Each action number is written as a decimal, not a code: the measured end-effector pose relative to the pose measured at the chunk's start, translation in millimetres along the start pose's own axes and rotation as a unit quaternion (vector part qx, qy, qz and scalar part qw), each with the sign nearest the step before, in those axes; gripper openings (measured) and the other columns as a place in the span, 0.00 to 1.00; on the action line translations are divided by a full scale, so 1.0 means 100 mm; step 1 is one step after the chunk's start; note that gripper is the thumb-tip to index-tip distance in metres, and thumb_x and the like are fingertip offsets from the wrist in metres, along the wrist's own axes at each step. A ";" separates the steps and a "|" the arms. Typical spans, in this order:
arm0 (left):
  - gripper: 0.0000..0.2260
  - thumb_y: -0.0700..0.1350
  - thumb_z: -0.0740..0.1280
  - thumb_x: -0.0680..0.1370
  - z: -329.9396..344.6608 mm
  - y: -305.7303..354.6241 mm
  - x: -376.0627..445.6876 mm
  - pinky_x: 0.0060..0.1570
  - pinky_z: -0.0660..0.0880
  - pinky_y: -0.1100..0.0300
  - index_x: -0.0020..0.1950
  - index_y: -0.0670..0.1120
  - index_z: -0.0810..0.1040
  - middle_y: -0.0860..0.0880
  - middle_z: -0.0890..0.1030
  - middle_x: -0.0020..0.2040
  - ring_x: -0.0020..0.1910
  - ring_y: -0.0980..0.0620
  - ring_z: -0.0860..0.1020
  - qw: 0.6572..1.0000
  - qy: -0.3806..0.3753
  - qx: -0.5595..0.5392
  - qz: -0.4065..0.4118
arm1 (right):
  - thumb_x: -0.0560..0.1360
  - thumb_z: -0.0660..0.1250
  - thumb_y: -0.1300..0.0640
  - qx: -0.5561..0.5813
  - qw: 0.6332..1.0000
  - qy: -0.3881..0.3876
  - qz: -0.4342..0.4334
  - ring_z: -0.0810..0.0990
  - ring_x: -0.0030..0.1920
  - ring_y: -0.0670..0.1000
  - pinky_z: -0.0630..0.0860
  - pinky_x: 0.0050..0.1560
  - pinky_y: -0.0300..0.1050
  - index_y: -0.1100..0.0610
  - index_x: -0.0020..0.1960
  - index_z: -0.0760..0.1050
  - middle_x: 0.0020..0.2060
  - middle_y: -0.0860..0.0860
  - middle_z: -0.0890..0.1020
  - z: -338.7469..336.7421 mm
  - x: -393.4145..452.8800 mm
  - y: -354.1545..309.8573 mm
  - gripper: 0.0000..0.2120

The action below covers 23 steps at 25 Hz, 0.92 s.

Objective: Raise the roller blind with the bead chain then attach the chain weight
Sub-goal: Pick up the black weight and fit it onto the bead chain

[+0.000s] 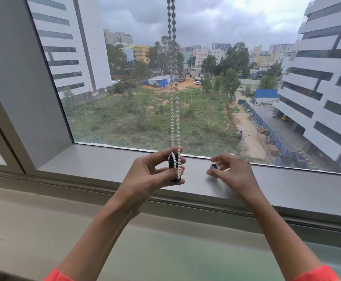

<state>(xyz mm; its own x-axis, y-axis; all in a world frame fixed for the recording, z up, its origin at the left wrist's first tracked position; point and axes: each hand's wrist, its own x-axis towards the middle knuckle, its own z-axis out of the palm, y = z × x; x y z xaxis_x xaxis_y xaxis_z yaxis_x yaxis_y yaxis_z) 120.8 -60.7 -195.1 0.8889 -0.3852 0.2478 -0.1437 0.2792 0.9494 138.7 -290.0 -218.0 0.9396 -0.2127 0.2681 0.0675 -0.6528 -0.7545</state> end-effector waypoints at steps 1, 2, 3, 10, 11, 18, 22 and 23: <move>0.17 0.31 0.72 0.69 0.00 0.01 0.00 0.46 0.81 0.52 0.55 0.44 0.82 0.47 0.85 0.45 0.46 0.48 0.81 1.000 0.002 0.001 -0.001 | 0.66 0.75 0.61 0.006 1.000 0.007 -0.003 0.78 0.38 0.48 0.70 0.38 0.30 0.59 0.50 0.82 0.38 0.54 0.81 0.02 0.00 0.00 0.12; 0.17 0.30 0.71 0.70 -0.01 0.02 -0.01 0.46 0.81 0.51 0.56 0.43 0.82 0.47 0.85 0.45 0.46 0.47 0.81 1.000 0.004 0.004 -0.002 | 0.67 0.74 0.64 0.043 0.999 0.002 0.001 0.79 0.38 0.49 0.72 0.40 0.32 0.60 0.50 0.81 0.38 0.55 0.82 0.02 0.00 -0.02 0.12; 0.17 0.30 0.70 0.70 -0.01 0.03 -0.01 0.47 0.81 0.51 0.56 0.43 0.82 0.48 0.85 0.44 0.46 0.47 0.81 1.000 0.005 0.006 -0.004 | 0.67 0.73 0.66 0.118 0.993 -0.019 0.011 0.81 0.39 0.51 0.75 0.43 0.36 0.62 0.51 0.81 0.39 0.57 0.83 0.00 -0.01 -0.04 0.12; 0.16 0.30 0.71 0.70 0.02 0.11 -0.04 0.47 0.81 0.48 0.55 0.43 0.82 0.47 0.84 0.45 0.45 0.47 0.81 0.999 -0.018 0.036 -0.018 | 0.63 0.73 0.63 0.434 0.878 -0.191 -0.068 0.84 0.43 0.51 0.80 0.46 0.41 0.62 0.51 0.82 0.40 0.53 0.87 -0.22 -0.09 -0.62 0.16; 0.16 0.30 0.71 0.70 0.02 0.11 -0.03 0.47 0.81 0.48 0.55 0.43 0.82 0.47 0.84 0.45 0.45 0.47 0.81 0.999 -0.023 0.042 -0.017 | 0.63 0.73 0.62 0.413 0.887 -0.185 -0.091 0.84 0.42 0.51 0.80 0.45 0.41 0.61 0.50 0.82 0.39 0.53 0.87 -0.22 -0.10 -0.71 0.16; 0.12 0.33 0.72 0.69 0.00 0.16 -0.03 0.47 0.81 0.50 0.49 0.44 0.84 0.47 0.85 0.45 0.45 0.48 0.81 0.997 -0.042 0.065 -0.019 | 0.61 0.74 0.56 0.266 0.931 -0.128 -0.214 0.85 0.44 0.56 0.82 0.50 0.50 0.56 0.46 0.84 0.41 0.56 0.87 -0.21 -0.23 -0.99 0.13; 0.12 0.33 0.72 0.68 0.00 0.18 -0.03 0.47 0.81 0.49 0.50 0.44 0.84 0.46 0.85 0.45 0.44 0.48 0.82 0.997 -0.042 0.054 -0.025 | 0.63 0.73 0.57 0.217 0.940 -0.126 -0.231 0.85 0.45 0.52 0.80 0.51 0.47 0.61 0.48 0.83 0.43 0.54 0.86 -0.21 -0.21 -1.02 0.16; 0.13 0.33 0.72 0.68 -0.01 0.19 -0.03 0.47 0.81 0.49 0.50 0.44 0.84 0.46 0.85 0.45 0.44 0.48 0.82 0.997 -0.042 0.052 -0.026 | 0.63 0.72 0.58 0.211 0.939 -0.136 -0.236 0.85 0.45 0.50 0.80 0.50 0.43 0.62 0.49 0.83 0.43 0.54 0.86 -0.22 -0.21 -1.03 0.16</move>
<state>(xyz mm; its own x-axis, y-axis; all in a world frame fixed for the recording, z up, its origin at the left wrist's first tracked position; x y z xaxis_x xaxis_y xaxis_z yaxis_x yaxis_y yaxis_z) 115.7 -53.8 -178.3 0.8573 -0.4703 0.2095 -0.1467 0.1669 0.9750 104.6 -234.8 -132.9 0.8182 0.2595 0.5130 0.5714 -0.2690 -0.7754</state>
